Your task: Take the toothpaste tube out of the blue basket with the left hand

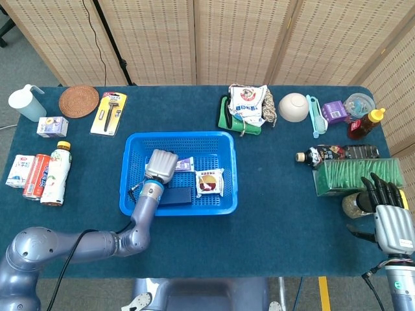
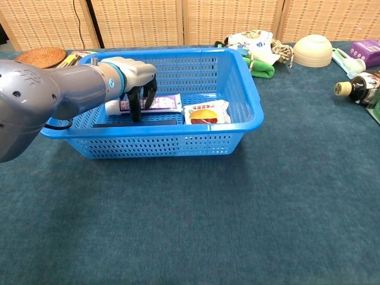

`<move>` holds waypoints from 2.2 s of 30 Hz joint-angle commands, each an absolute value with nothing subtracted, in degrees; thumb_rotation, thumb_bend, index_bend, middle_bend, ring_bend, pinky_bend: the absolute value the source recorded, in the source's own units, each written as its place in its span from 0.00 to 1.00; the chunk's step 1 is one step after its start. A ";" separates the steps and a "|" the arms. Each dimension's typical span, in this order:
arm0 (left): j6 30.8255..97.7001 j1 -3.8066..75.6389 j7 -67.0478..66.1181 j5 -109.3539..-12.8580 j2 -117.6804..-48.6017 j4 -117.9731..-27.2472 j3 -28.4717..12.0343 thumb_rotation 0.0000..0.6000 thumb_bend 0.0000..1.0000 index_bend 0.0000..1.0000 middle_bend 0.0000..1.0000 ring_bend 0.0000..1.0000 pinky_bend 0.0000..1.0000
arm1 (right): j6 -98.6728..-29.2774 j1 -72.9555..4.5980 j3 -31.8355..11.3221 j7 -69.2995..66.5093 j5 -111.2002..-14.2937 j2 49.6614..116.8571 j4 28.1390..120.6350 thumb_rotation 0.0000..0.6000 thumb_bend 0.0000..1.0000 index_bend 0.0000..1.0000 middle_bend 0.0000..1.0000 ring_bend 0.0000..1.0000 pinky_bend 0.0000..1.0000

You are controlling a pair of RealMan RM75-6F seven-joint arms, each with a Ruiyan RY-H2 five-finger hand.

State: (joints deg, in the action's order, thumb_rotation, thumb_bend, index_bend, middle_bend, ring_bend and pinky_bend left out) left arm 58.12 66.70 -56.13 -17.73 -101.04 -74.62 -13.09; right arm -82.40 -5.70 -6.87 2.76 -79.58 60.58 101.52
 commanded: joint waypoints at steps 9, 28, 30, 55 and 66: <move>60.05 66.40 -57.04 -17.99 -100.74 -76.87 -12.80 1.00 0.14 0.49 0.36 0.37 0.51 | -82.11 -5.89 -6.64 2.84 -79.85 60.62 101.59 1.00 0.00 0.00 0.00 0.00 0.00; 61.40 66.03 -58.87 -17.90 -103.55 -73.11 -14.06 1.00 0.24 0.50 0.34 0.42 0.63 | -81.75 -6.07 -6.50 2.10 -79.91 60.31 101.88 1.00 0.00 0.00 0.00 0.00 0.00; 61.37 65.90 -58.98 -17.68 -103.63 -72.92 -14.28 1.00 0.32 0.56 0.40 0.48 0.69 | -81.72 -6.10 -6.46 1.94 -80.00 60.28 101.88 1.00 0.00 0.00 0.00 0.00 0.00; 63.03 61.62 -50.61 -27.04 -95.19 -85.39 -16.75 1.00 0.59 0.76 0.58 0.65 0.79 | -81.92 -6.05 -6.21 1.47 -80.46 60.08 102.27 1.00 0.00 0.00 0.00 0.00 0.00; 68.88 59.92 -47.88 -31.78 -84.33 -102.06 -21.05 1.00 0.57 0.76 0.58 0.64 0.79 | -81.88 -6.05 -5.92 1.27 -80.99 59.90 102.51 1.00 0.00 0.00 0.00 0.00 0.00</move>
State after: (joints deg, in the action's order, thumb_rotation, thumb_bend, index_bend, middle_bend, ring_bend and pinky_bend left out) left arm 67.67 60.34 -48.29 -31.13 -85.99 -100.34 -20.07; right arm -81.87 -6.05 -5.92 1.27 -80.99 59.90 102.51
